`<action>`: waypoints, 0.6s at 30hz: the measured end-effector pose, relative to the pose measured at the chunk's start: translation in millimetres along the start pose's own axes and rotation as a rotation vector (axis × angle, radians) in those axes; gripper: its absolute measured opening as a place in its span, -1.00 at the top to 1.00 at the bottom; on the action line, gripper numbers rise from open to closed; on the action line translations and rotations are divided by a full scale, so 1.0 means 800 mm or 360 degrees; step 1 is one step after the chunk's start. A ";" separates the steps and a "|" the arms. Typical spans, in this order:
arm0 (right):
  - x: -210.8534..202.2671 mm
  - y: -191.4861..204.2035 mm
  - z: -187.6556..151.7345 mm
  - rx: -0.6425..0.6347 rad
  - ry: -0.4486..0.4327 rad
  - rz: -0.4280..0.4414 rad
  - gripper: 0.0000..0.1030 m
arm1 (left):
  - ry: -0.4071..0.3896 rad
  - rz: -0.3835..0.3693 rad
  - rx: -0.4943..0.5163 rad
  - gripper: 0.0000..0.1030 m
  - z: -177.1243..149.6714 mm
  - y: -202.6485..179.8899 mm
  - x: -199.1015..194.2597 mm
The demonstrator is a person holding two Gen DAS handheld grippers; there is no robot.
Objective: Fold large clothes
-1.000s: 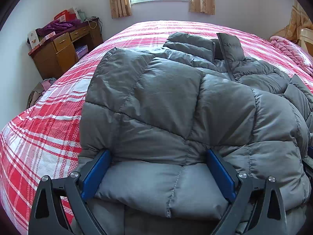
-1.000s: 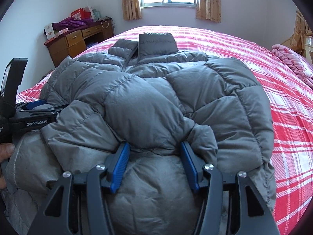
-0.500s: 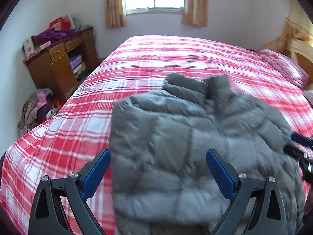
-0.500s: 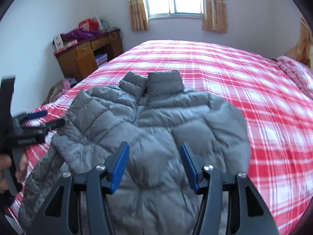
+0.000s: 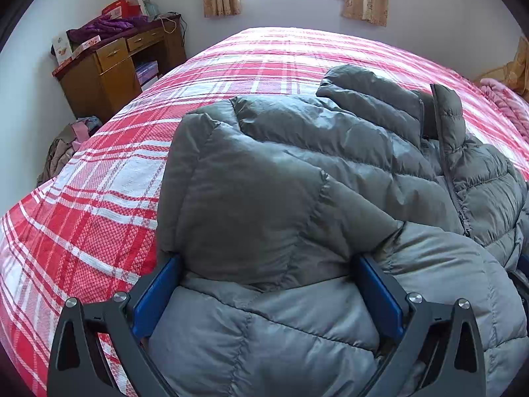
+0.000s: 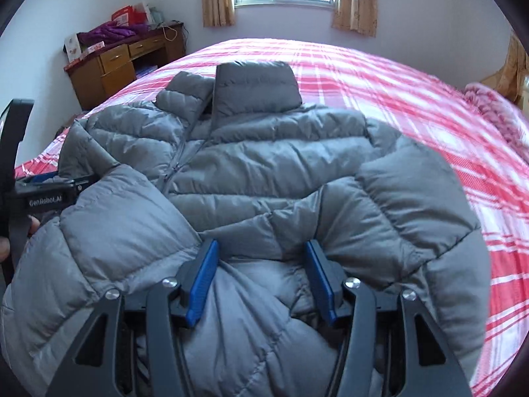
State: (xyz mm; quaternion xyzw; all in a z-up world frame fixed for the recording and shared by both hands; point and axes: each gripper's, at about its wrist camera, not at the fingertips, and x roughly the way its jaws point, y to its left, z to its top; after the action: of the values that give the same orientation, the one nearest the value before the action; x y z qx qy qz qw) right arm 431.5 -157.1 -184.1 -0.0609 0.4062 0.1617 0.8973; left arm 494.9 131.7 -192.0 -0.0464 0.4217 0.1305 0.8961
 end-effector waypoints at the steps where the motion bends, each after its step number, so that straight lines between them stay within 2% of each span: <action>1: 0.002 -0.002 -0.001 0.0007 0.0010 0.0007 -0.12 | -0.0004 0.0008 0.0005 -0.98 -0.001 -0.001 0.000; 18: 0.011 0.001 -0.004 0.0001 0.0025 -0.0011 -0.15 | -0.0020 0.0039 0.0029 -0.98 -0.005 -0.007 -0.001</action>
State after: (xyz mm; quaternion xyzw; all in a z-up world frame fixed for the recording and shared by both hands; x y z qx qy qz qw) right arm 434.1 -155.2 -192.6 -0.0633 0.4130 0.1579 0.8947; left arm 493.2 125.8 -194.1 -0.0322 0.4178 0.1379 0.8974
